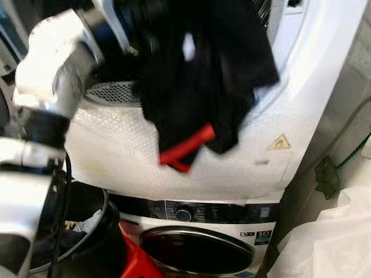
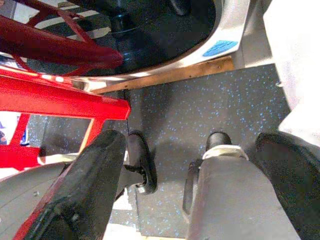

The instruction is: Clothes washing

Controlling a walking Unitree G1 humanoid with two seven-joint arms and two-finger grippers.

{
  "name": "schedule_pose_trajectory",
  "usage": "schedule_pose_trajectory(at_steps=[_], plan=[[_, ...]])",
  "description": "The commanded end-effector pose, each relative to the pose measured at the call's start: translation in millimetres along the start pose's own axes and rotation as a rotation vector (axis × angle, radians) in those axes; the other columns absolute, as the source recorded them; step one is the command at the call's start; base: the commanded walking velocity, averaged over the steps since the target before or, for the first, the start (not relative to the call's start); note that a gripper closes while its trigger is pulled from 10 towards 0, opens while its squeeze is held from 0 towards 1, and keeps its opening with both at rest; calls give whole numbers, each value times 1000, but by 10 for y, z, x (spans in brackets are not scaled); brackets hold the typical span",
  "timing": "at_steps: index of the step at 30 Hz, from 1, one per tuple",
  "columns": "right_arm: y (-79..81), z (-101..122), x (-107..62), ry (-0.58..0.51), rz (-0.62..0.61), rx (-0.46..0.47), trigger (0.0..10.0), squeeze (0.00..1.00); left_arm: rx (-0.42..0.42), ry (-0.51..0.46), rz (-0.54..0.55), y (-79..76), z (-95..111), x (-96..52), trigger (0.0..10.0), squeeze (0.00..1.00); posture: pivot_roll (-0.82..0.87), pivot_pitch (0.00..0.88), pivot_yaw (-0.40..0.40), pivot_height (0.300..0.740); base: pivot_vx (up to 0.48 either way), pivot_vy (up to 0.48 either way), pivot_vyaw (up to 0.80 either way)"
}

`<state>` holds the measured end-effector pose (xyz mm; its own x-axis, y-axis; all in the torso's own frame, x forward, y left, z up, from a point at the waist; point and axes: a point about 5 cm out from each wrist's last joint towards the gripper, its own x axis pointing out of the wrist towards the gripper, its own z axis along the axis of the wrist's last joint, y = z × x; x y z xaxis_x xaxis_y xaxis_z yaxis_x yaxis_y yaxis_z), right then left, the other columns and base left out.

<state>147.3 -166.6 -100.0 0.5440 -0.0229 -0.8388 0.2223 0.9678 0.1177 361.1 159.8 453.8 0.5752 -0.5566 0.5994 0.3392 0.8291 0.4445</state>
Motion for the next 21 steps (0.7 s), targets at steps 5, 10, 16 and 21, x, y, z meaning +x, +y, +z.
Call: schedule_pose_trajectory(at_steps=[5,10,16,21], plan=[[13,-52,-8,22,4,-5,10000,0,31,65,206,184,-248,-83,0,0,13,0,130,740,0,0,0],[-13,-34,-8,8,-2,-3,10000,0,54,219,315,142,-632,-201,0,0,-14,10,130,740,0,0,0],[-91,-145,-47,22,-18,-3,10000,0,-139,509,5,-407,-1258,-370,10000,0,-56,49,123,740,0,0,0],[-155,-231,-79,37,-33,-1,10000,0,-192,509,-211,-668,-1302,-331,10000,0,-67,71,123,740,0,0,0]])
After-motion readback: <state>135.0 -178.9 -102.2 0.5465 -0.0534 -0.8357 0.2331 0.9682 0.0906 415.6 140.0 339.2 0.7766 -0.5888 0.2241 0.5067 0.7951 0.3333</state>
